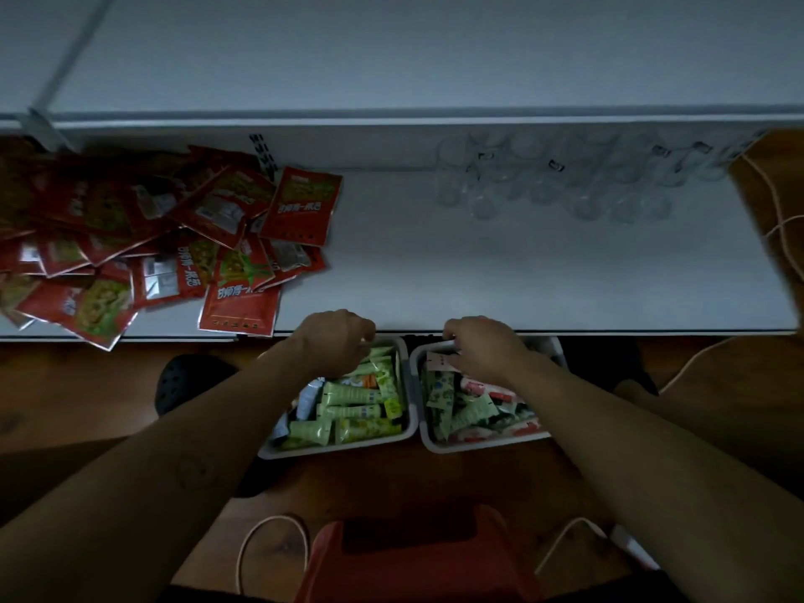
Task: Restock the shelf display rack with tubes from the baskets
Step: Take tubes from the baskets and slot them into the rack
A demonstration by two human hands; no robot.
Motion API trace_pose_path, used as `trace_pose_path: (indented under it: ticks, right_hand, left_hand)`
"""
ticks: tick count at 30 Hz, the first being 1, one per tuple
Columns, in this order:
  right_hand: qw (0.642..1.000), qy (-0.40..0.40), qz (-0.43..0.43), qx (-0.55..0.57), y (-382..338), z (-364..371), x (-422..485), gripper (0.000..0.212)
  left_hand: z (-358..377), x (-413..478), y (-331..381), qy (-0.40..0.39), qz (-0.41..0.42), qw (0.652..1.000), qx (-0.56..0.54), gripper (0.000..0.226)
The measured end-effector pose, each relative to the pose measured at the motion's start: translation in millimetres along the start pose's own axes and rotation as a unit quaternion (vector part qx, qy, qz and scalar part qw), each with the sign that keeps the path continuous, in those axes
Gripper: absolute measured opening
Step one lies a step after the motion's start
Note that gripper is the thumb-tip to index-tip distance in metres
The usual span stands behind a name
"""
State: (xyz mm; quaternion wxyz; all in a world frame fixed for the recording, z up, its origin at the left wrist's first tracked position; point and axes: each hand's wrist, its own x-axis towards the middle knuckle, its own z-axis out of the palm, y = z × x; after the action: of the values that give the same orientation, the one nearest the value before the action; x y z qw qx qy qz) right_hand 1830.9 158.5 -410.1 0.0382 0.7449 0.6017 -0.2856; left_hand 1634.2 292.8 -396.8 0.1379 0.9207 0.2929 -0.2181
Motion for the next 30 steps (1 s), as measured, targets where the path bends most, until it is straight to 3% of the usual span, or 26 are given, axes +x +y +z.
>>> trace_pose_path:
  ticks: [4,8,16,20,25,30]
  right_hand:
    - [0.998,-0.037,-0.054,0.007,-39,8,16,0.028]
    - [0.993,-0.074,-0.091,-0.022,-66,22,27,0.007]
    - [0.988,-0.138,-0.06,-0.028,-64,53,37,0.035]
    - [0.995,-0.102,-0.012,-0.004,-68,63,42,0.046]
    - [0.998,-0.046,0.036,-0.001,-74,82,44,0.061]
    - [0.998,-0.035,0.043,-0.013,-77,87,53,0.051]
  left_hand:
    - [-18,-21,-27,-0.045,-0.028,0.999,0.013,0.027]
    - [-22,-38,-41,-0.055,-0.046,0.997,0.043,0.031]
    - [43,-22,-9,-0.064,-0.027,0.997,0.044,0.037]
    - [65,-7,-5,-0.075,0.028,0.99,0.113,0.046]
    - [82,1,-7,-0.093,0.016,0.987,0.127,0.049]
    - [87,6,-12,-0.073,0.028,0.991,0.112,0.048]
